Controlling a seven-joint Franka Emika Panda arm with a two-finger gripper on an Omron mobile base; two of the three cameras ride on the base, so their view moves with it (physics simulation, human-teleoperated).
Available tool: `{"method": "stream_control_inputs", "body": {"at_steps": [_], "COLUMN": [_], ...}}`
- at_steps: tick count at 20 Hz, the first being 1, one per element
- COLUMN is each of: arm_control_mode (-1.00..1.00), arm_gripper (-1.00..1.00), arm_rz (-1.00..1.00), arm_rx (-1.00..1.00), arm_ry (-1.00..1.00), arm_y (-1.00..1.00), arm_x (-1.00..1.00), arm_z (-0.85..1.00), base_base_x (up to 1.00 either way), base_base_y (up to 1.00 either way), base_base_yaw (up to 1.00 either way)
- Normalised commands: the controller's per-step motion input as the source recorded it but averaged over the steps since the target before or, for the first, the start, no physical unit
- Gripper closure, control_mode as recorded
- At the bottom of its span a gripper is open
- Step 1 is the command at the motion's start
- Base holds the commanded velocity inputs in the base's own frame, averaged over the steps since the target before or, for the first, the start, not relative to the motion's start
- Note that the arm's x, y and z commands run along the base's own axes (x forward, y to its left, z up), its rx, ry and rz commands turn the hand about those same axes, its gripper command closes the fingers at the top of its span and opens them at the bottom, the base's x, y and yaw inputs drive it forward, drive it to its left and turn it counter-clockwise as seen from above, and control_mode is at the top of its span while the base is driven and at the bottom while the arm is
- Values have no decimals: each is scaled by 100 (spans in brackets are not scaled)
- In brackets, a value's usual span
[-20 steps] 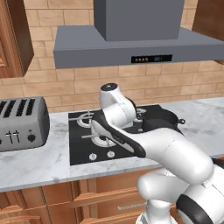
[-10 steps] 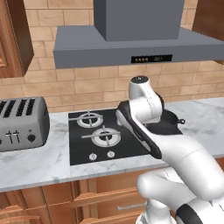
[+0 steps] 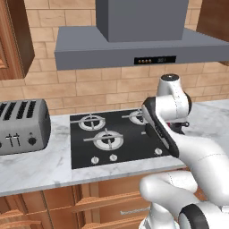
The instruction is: Turn on the burner for the pot on the stove. Wait thirty seconds for the pot to heat up. Then add the tomato to the pot.
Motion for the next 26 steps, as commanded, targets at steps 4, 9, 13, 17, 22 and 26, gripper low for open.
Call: {"method": "stream_control_inputs", "body": {"at_steps": [4, 9, 13, 17, 22, 26], "arm_control_mode": [-100, -100, -100, -100, -100, -100], "arm_gripper": [100, 100, 100, 100, 100, 100], "arm_rz": [-3, 0, 0, 0, 0, 0], "arm_rx": [4, 11, 12, 10, 4, 0], "arm_ry": [0, 0, 0, 0, 0, 0], "arm_y": [-72, -53, -40, -26, -9, 0], "arm_x": [10, 39, 51, 49, 41, 44], "arm_z": [4, 0, 0, 0, 0, -6], "base_base_x": [0, 0, 0, 0, 0, 0], "base_base_y": [0, 0, 0, 0, 0, 0], "base_base_yaw": [0, 0, 0, 0, 0, 0]}}
